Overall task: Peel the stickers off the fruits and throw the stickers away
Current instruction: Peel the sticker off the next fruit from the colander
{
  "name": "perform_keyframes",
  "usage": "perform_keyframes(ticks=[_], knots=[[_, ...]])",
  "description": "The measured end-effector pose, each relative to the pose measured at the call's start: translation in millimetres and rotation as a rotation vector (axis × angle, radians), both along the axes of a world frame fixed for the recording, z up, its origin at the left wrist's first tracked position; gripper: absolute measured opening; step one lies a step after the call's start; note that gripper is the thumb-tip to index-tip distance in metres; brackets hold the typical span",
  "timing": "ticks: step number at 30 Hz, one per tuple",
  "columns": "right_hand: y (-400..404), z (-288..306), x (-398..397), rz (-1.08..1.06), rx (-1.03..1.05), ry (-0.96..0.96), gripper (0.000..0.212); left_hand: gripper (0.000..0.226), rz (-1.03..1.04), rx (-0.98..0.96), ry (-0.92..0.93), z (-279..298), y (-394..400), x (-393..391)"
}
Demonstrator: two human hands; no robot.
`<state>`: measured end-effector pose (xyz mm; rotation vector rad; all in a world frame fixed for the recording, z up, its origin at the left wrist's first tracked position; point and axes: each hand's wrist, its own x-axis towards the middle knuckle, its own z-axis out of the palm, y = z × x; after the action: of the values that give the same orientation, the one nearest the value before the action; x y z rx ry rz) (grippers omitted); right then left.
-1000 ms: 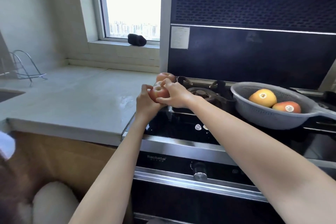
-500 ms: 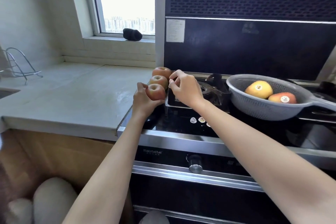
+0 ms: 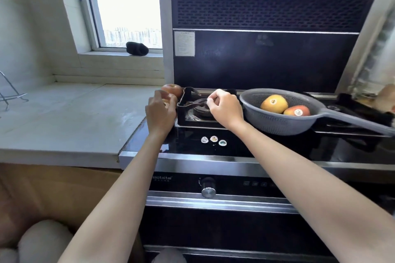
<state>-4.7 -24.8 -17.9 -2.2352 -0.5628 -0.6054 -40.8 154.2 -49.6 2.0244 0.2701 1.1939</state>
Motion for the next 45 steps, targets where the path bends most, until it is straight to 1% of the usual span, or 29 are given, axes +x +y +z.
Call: perform_keyframes(ticks=[2,3,9,12,16,19,20,22,23,25,27,29,31,33,35,37,41,45], knots=[[-10.6,3.6,-0.4,-0.011,0.011,-0.020,0.012,0.009,-0.014,0.052,-0.087,8.2,-16.0,2.8],[-17.7,5.0,-0.1,-0.028,0.016,-0.031,0.012,0.008,-0.040,0.067,-0.105,11.9,-25.3,5.4],[-54.0,5.4,4.7,-0.169,0.105,-0.073,0.013,0.007,-0.286,0.232,-0.084,16.8,-89.9,22.5],[-71.2,6.9,9.8,-0.235,0.142,-0.095,0.014,0.008,-0.393,0.286,-0.077,15.8,-124.9,30.3],[-93.4,12.9,18.6,-0.302,0.117,-0.075,0.012,0.015,-0.546,0.368,0.061,10.7,-148.1,48.7],[-109.2,21.5,32.8,-0.365,0.077,0.016,0.009,0.018,-0.621,0.372,0.120,6.2,-153.2,59.0],[-113.9,24.3,38.3,-0.368,0.072,0.063,0.010,0.018,-0.628,0.353,0.112,4.8,-153.5,60.8],[-122.8,29.1,50.4,-0.366,0.056,0.149,0.020,0.016,-0.628,0.334,0.080,1.4,-154.9,63.7],[-126.1,31.9,56.2,-0.373,0.017,0.179,0.026,0.016,-0.619,0.339,0.061,0.4,-155.2,64.5],[-130.6,35.4,67.6,-0.399,-0.124,0.235,0.037,0.017,-0.601,0.368,0.028,-2.5,-155.7,67.1],[-131.2,38.4,76.0,-0.398,-0.253,0.306,0.053,0.019,-0.587,0.416,-0.001,-3.5,-155.7,67.9],[-128.6,40.6,83.7,-0.388,-0.333,0.385,0.071,0.019,-0.585,0.426,-0.022,-3.6,-153.6,69.9],[-125.6,40.1,90.9,-0.398,-0.430,0.427,0.078,0.018,-0.601,0.417,-0.050,-5.2,-151.3,71.1],[-124.0,38.7,99.1,-0.425,-0.514,0.451,0.082,0.018,-0.615,0.411,-0.074,-7.4,-149.7,71.5],[-124.3,36.3,104.9,-0.445,-0.542,0.481,0.085,0.019,-0.613,0.422,-0.079,-8.7,-149.7,71.1],[-125.2,33.8,110.6,-0.448,-0.553,0.514,0.080,0.022,-0.605,0.444,-0.075,-8.8,-151.1,71.5],[-130.7,30.6,115.5,-0.430,-0.551,0.538,0.061,0.021,-0.605,0.445,-0.070,-7.2,-151.8,68.9],[-135.8,28.9,115.6,-0.425,-0.603,0.463,0.060,0.021,-0.589,0.446,-0.057,-6.0,-152.0,66.0]])
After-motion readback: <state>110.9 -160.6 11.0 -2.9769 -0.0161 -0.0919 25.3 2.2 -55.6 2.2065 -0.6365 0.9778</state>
